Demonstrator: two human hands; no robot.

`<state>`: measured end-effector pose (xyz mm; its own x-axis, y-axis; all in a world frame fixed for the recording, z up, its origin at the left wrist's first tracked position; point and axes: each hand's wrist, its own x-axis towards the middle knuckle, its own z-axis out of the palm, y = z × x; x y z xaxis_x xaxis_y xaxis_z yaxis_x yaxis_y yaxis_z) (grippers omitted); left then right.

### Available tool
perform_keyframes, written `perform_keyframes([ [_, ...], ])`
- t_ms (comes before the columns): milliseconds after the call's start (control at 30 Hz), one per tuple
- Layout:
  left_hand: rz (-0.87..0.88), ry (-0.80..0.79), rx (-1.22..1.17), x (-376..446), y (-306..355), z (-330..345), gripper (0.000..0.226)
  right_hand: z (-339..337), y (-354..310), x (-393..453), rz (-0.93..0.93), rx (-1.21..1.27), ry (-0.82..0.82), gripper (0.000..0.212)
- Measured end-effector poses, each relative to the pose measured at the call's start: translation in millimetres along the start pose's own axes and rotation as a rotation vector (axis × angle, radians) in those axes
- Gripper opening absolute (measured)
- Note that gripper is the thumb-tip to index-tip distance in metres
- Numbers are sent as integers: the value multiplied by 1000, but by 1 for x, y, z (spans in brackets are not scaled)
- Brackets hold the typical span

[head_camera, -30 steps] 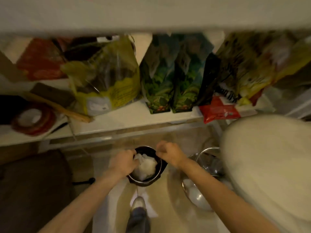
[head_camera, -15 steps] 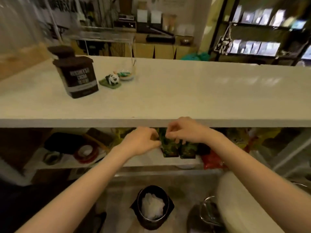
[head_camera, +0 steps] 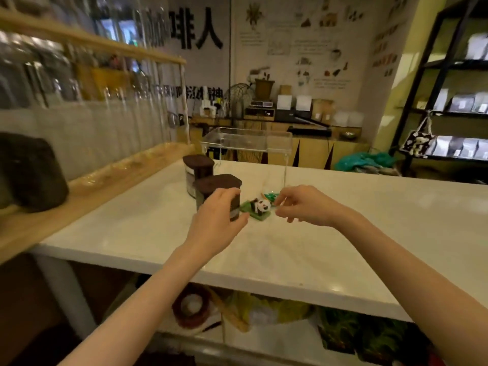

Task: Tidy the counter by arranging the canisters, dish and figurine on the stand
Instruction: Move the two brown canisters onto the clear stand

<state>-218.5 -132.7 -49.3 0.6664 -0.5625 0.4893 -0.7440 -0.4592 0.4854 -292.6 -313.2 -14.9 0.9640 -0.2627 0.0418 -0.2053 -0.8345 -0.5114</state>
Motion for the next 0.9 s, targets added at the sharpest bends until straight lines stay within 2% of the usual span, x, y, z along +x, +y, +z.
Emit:
perform_keyframes([
  [67, -33, 63, 6, 10, -25, -2, 59, 8, -9, 30, -20, 28, 12, 22],
  [167, -99, 129, 12, 27, -56, -6, 81, 20, -18, 66, -25, 43, -1, 42],
  [233, -189, 72, -29, 35, -72, -7, 96, 28, -21, 84, 5, 72, -39, 57],
  [333, -301, -108, -157, 46, -93, -5, 111, 40, -18, 104, 44, 118, -105, 69],
  [500, -344, -347, -344, 59, -124, 5, 97, 52, -13, 119, 26, 190, -183, 72],
  [567, -334, -390, -395, 61, -129, 7, 87, 53, -12, 121, 25, 198, -200, 71],
  [667, -297, -380, -451, 61, -132, 6, 75, 53, -9, 122, 22, 211, -186, 70],
  [900, -276, -335, -425, 66, -135, 6, 72, 58, -9, 123, -5, 241, -102, 60],
])
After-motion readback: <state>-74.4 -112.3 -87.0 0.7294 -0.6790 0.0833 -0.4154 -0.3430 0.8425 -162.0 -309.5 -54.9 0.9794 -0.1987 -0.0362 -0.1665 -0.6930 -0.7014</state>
